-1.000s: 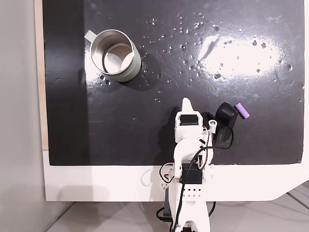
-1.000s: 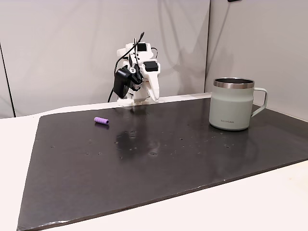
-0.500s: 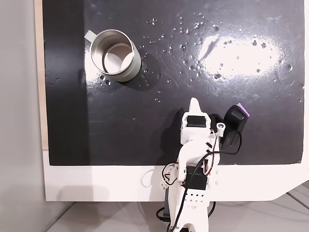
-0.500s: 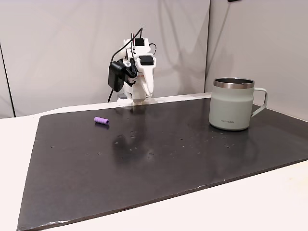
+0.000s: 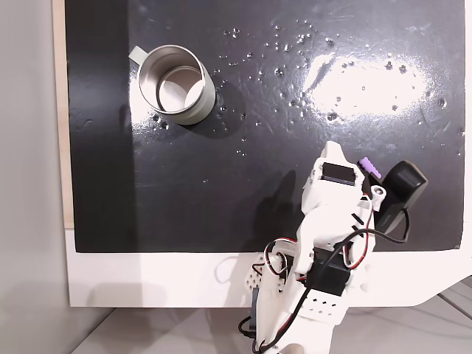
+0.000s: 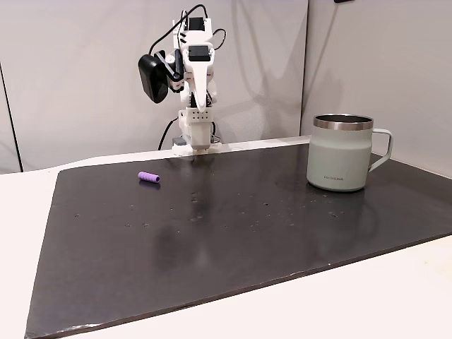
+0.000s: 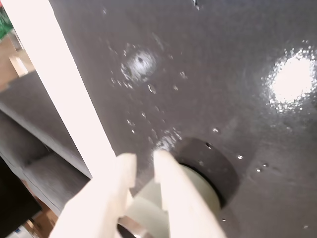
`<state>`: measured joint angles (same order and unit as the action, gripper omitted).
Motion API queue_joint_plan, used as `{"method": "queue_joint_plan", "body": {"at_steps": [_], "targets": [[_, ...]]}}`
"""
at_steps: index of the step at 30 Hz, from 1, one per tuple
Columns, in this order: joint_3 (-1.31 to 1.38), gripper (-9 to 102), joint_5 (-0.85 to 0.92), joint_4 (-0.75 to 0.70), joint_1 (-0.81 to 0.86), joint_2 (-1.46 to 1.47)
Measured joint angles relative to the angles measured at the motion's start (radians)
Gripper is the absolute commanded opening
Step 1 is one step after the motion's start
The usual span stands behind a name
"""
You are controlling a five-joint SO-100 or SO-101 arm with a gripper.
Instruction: Grasp a pengrip and put it in the cup.
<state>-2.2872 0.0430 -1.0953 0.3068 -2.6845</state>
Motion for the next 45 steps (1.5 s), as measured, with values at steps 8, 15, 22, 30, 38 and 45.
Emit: {"method": "queue_joint_plan", "body": {"at_steps": [8,15,22,30,38,45], "targets": [[0.299,0,-0.069,-0.192,0.169,0.267],[0.572,10,-0.123,-0.367,0.301,0.634],[0.753,24,-0.123,-0.443,0.397,0.902],[0.799,26,-0.126,-0.434,0.423,1.111],[0.739,26,-0.126,-0.341,0.402,1.221],[0.658,26,-0.126,-0.256,0.374,1.266]]}}
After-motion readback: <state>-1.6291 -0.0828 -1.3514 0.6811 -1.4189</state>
